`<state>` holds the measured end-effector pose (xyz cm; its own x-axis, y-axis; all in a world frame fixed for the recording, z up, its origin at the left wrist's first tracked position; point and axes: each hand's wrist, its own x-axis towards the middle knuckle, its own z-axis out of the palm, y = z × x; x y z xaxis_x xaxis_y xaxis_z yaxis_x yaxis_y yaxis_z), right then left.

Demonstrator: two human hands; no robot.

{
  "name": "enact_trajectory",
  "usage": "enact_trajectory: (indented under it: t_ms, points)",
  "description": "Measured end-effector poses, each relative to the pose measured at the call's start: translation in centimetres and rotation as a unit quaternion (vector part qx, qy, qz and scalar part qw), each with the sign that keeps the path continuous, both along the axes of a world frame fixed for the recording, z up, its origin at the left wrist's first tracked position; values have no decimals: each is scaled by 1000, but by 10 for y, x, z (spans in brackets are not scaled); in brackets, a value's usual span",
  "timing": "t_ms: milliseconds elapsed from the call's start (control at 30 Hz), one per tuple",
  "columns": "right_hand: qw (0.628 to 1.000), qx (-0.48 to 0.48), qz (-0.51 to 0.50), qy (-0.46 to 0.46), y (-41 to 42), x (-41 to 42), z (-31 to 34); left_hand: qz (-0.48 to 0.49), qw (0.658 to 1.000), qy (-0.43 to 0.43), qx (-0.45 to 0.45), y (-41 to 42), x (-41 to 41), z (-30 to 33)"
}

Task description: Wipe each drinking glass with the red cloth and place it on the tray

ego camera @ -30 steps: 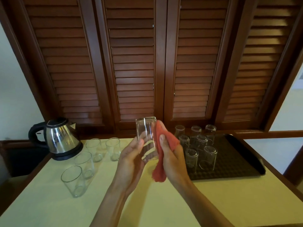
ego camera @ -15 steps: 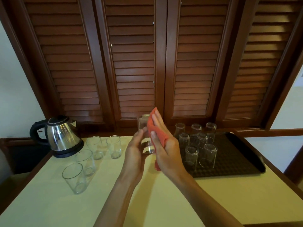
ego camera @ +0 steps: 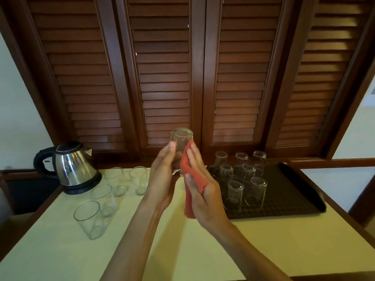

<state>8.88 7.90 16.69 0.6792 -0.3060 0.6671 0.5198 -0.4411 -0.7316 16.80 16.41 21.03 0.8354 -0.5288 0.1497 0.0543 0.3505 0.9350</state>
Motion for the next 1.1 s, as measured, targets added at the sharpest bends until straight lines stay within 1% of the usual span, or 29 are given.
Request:
enact_trajectory:
  t_ms: [67,100,133,167,233,267,300,333,400,467,500,567,633,667,700,733,800,833,933,1000,1033,1100]
  points:
    - [992,124,4,33,-10,3,9,-8,1000,14,16,-2,-8,-8]
    - [985,167,-8,32,-18,6,15,-21,999,22,26,-4,-15,-13]
    - [984,173,-19,23,-23,6,22,-31,998,34,34,-6,-20,-17]
    - [988,150,-22,16,-23,5,28,-37,997,47,38,-8,-24,-18]
    - [997,73,-9,12,-14,0,26,-36,997,59,29,-8,-23,-13]
    - [999,44,-6,9,-10,-4,16,-36,998,42,21,-7,-20,-9]
    - [999,41,2,5,-5,-9,8,-35,999,25,16,-6,-18,-5]
    - [998,61,14,7,-4,-12,3,-26,1000,8,15,-6,-14,-4]
    - [988,147,38,30,-9,-9,9,-22,1000,-13,11,-6,-18,-5]
    - [982,180,30,39,-19,-3,21,-24,999,-11,23,-9,-25,-12]
    - [984,170,28,36,-20,-2,27,-28,999,-5,22,-9,-28,-14]
    - [992,119,31,28,-12,-4,27,-19,1000,0,1,-7,-26,-11]
    - [996,75,48,20,-4,-9,10,-1,1000,9,-27,-2,-18,-8]
    - [995,77,56,13,-2,-12,3,6,999,8,-37,-1,-14,-7]
    - [993,104,59,11,-2,-14,5,10,999,2,-41,0,-13,-9]
    - [987,150,50,25,-6,-11,10,14,999,-6,-35,-2,-15,-11]
    - [968,242,40,59,-19,-1,22,22,1000,-16,-4,-6,-23,-18]
    - [966,247,40,62,-22,3,28,26,1000,-14,11,-9,-28,-18]
    - [986,165,28,24,-8,-2,26,45,999,4,21,-9,-29,-10]
    - [988,148,33,26,7,-10,12,60,997,-33,22,-6,-23,-2]
    - [986,160,30,32,9,-12,8,71,996,-51,22,-5,-22,0]
    - [972,228,32,57,5,-8,15,77,995,-57,15,-3,-25,-5]
